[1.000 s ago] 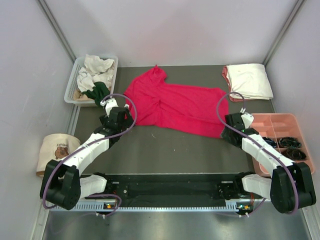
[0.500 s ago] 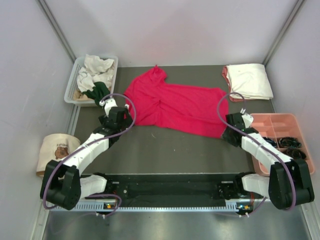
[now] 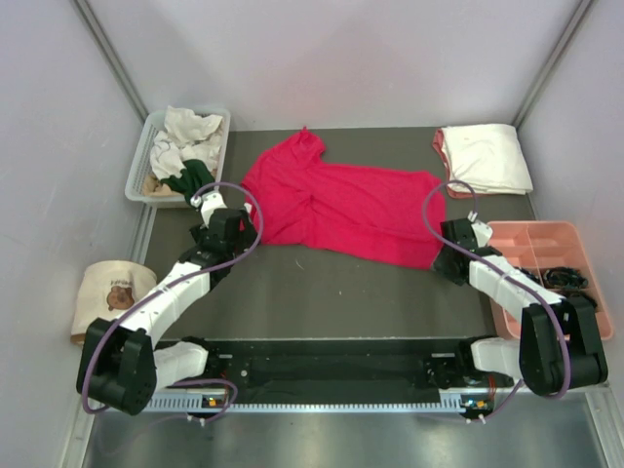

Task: Fold and stack the t-shirts
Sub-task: Fold the flattened tshirt in 1/3 of the way

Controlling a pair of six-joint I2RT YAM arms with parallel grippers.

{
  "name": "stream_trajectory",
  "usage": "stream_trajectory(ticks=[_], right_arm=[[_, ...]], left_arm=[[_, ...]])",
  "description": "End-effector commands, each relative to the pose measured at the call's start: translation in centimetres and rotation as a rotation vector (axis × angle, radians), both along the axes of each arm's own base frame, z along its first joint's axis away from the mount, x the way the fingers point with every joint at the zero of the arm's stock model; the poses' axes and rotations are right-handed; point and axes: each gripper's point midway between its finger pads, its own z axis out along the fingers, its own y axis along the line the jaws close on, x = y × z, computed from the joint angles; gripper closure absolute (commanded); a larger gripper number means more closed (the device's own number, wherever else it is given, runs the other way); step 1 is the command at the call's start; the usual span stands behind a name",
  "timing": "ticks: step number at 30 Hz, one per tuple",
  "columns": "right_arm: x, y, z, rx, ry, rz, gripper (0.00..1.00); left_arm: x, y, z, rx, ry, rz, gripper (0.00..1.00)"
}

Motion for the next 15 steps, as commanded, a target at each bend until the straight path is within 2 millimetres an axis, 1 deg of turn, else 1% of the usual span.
stream_trajectory(ticks=[1, 8, 15], right_arm=[[2.0, -0.1, 2.4, 0.003, -0.086, 0.003, 0.58], [2.2, -0.1, 2.9, 0.001, -0.099, 0.001, 0.58], [2.5, 0.0, 4.0, 0.007, -0.121, 0.007, 0.58]], left_arm=[[0.6, -0.1, 1.2, -0.028, -0.055, 0.009, 0.01], [0.5, -0.1, 0.9, -0.031, -0.047, 0.009, 0.01], [0.5, 0.0, 0.9, -0.032, -0.046, 0.010, 0.01]])
